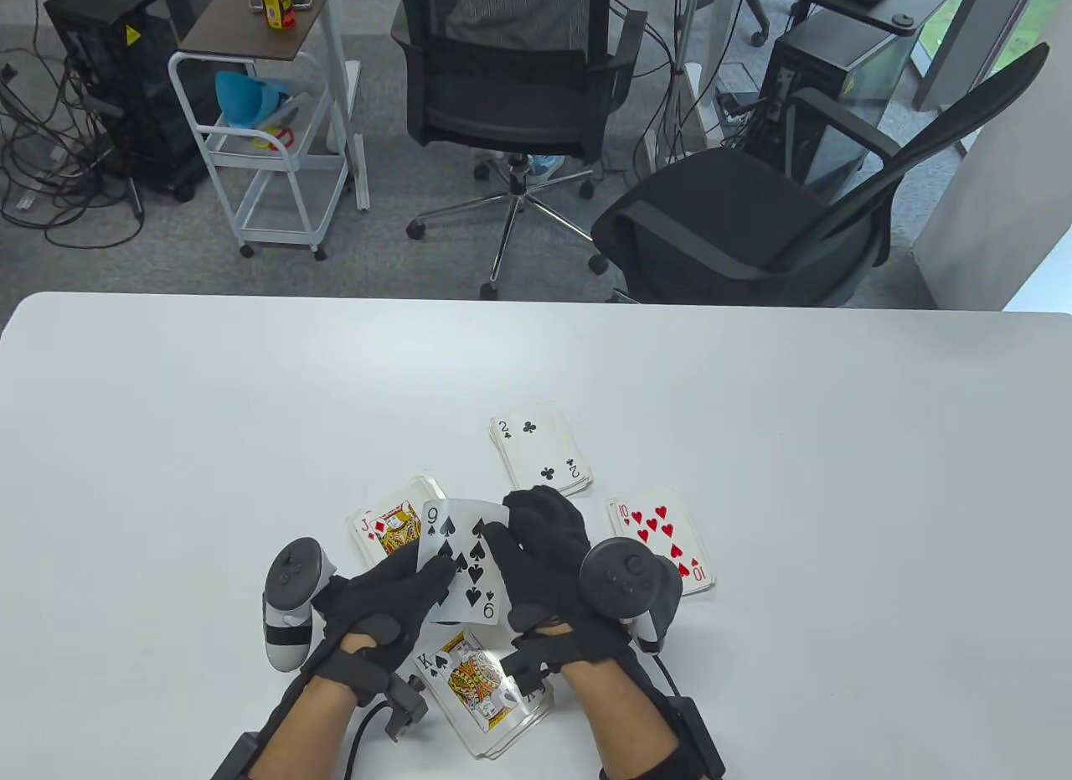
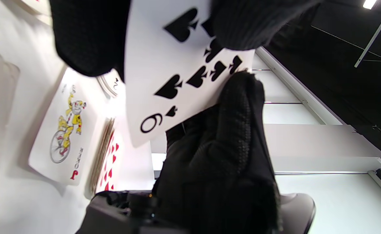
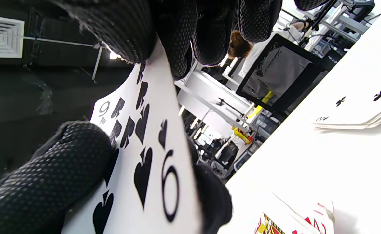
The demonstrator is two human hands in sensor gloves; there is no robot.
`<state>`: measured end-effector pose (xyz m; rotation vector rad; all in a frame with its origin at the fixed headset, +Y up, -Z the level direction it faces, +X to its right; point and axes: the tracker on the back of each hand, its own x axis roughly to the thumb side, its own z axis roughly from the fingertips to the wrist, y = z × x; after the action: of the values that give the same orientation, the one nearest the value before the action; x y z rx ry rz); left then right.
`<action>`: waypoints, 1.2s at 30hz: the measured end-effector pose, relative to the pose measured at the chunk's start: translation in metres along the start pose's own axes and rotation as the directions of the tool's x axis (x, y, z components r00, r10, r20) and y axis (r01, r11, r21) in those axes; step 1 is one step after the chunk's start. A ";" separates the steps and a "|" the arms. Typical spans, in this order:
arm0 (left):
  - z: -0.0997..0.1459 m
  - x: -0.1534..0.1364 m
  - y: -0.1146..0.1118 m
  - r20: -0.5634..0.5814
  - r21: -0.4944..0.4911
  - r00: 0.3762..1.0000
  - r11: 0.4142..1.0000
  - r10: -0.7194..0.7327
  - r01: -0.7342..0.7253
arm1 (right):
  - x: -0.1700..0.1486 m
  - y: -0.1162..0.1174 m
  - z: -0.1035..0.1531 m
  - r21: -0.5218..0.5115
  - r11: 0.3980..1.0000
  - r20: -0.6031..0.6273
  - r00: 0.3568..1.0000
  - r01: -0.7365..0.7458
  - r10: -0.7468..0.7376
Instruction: Playing card suit sorting
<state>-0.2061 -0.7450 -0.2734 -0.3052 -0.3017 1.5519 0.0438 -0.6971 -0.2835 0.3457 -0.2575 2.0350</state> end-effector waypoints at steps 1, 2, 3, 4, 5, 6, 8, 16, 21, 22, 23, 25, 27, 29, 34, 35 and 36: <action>0.000 0.000 0.001 0.005 0.006 1.000 1.000 0.003 -0.003 | -0.001 -0.002 0.000 -0.015 1.000 -0.001 1.000 0.005 -0.005; 0.001 0.001 0.002 0.008 0.011 1.000 1.000 0.004 -0.005 | -0.002 -0.005 0.000 -0.038 0.999 -0.002 1.000 0.014 -0.014; 0.002 0.001 0.003 0.008 0.016 1.000 1.000 0.007 -0.007 | -0.002 -0.007 -0.001 -0.049 0.999 -0.005 1.000 0.020 -0.020; 0.003 0.001 0.005 0.011 0.027 1.000 0.999 0.017 -0.017 | -0.004 -0.011 -0.001 -0.061 0.998 -0.016 0.999 0.028 -0.029; 0.004 0.003 0.007 0.020 0.027 0.999 0.999 0.038 -0.038 | -0.006 -0.014 -0.002 -0.068 0.997 -0.030 0.999 0.032 -0.035; 0.005 0.004 0.009 0.027 0.031 0.999 0.998 0.047 -0.048 | -0.008 -0.016 -0.002 -0.068 0.997 -0.042 0.998 0.036 -0.039; 0.008 0.008 0.017 0.062 0.085 0.997 0.995 0.051 -0.057 | -0.014 -0.020 -0.005 -0.022 0.999 -0.120 0.992 0.033 -0.036; 0.017 0.018 0.043 0.127 0.209 0.990 0.974 0.056 -0.082 | -0.017 0.008 -0.010 0.554 0.807 -0.140 0.932 -0.206 0.334; 0.017 0.018 0.046 0.126 0.227 0.991 0.972 0.039 -0.067 | -0.009 0.049 0.000 0.682 0.681 -0.048 0.913 -0.267 0.406; 0.017 0.018 0.045 0.125 0.221 0.991 0.973 0.041 -0.068 | -0.007 0.056 0.002 0.671 0.677 -0.026 0.903 -0.302 0.429; 0.017 0.018 0.045 0.123 0.215 0.991 0.974 0.043 -0.069 | -0.005 0.061 0.004 0.665 0.656 0.006 0.881 -0.357 0.473; 0.016 0.017 0.043 0.118 0.210 0.992 0.976 0.038 -0.062 | -0.004 0.071 0.007 0.644 0.599 0.079 0.821 -0.475 0.565; 0.016 0.017 0.043 0.113 0.206 0.993 0.977 0.026 -0.049 | -0.005 0.077 0.009 0.621 0.574 0.111 0.785 -0.534 0.610; 0.015 0.016 0.042 0.111 0.204 0.994 0.978 0.022 -0.044 | -0.007 0.080 0.010 0.613 0.554 0.123 0.761 -0.563 0.637; 0.015 0.016 0.037 0.109 0.179 0.994 0.983 0.014 -0.034 | -0.002 0.066 0.006 0.544 0.596 0.115 0.756 -0.590 0.644; 0.014 0.016 0.036 0.108 0.178 0.994 0.984 0.008 -0.027 | -0.001 0.063 0.005 0.529 0.614 0.109 0.765 -0.585 0.635; 0.014 0.016 0.035 0.104 0.181 0.994 0.983 -0.015 -0.004 | 0.003 0.049 0.001 0.461 0.682 0.095 0.795 -0.568 0.598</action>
<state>-0.2440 -0.7293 -0.2739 -0.0800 -0.2409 1.5803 -0.0012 -0.7174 -0.2836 0.5487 0.2144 2.7491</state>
